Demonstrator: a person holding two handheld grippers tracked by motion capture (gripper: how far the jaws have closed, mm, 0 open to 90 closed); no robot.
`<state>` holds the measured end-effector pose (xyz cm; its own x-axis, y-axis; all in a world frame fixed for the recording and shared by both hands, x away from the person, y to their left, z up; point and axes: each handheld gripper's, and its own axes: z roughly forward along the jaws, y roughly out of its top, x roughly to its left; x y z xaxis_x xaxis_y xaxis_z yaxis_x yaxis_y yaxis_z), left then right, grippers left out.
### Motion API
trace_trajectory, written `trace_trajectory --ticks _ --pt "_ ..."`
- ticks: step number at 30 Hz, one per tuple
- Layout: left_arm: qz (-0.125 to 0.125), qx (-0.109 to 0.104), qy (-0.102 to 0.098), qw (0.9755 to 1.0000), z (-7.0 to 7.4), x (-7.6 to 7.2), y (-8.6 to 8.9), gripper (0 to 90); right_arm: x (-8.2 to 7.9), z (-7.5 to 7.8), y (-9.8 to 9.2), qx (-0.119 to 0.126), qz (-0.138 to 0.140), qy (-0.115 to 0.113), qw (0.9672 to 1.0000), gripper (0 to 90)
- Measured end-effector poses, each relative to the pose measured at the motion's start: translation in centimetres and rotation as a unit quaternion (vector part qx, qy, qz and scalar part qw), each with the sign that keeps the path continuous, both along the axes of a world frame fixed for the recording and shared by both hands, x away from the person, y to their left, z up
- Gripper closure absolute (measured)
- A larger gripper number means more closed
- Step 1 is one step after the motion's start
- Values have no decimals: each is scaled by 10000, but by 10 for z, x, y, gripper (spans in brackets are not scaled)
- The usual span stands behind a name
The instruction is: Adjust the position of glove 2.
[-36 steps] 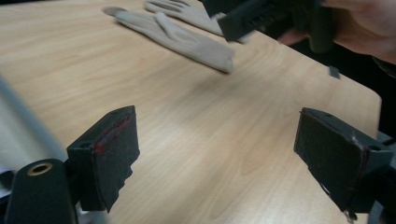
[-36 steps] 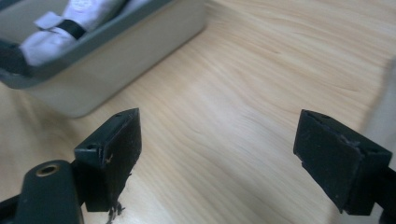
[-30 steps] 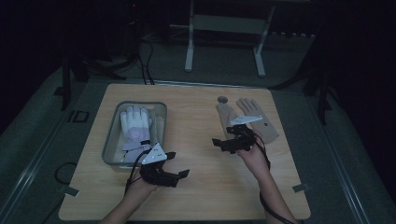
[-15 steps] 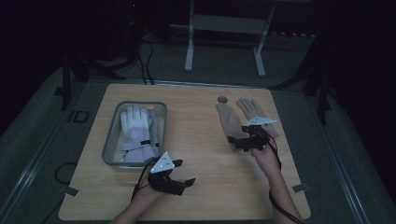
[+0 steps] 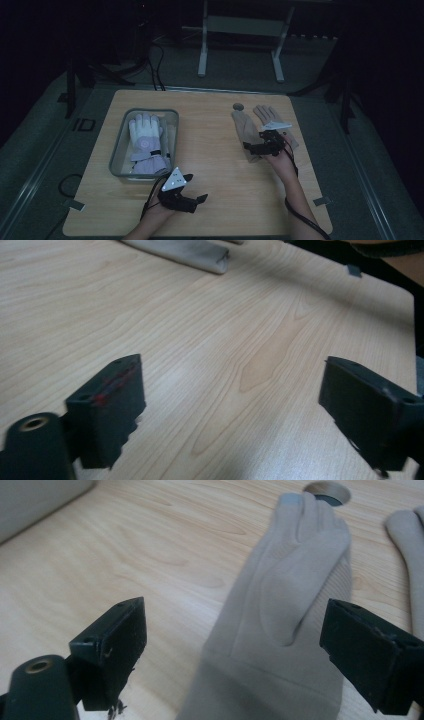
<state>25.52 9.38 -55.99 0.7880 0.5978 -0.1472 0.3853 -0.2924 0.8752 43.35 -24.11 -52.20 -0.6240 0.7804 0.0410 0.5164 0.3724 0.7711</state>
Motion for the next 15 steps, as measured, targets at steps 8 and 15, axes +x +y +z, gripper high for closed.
trace_trajectory --ticks 8,15 --pt "-40 10 -75 10000 -3 -2 -1 85 20 -7 7 -513 -179 -101 9985 391" --pt "-84 16 -104 9999 -4 -3 -2 85 42 -12 9 -557 -446 37 9974 436"
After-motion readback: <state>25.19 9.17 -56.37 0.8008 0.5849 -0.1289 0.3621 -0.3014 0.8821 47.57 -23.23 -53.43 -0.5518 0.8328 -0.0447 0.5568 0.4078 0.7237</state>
